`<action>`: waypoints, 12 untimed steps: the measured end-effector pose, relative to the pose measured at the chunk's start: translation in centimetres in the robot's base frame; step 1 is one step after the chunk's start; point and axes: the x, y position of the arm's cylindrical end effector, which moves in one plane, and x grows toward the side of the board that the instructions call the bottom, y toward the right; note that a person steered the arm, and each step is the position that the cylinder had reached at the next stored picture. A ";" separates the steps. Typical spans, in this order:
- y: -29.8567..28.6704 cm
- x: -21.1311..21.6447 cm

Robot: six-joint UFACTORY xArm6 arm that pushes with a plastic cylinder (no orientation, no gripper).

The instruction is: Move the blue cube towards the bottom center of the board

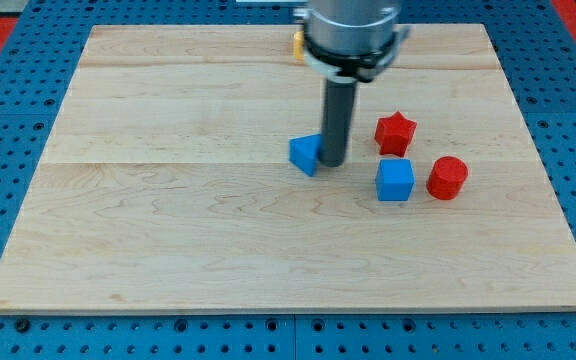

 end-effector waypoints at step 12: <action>17.1 1.6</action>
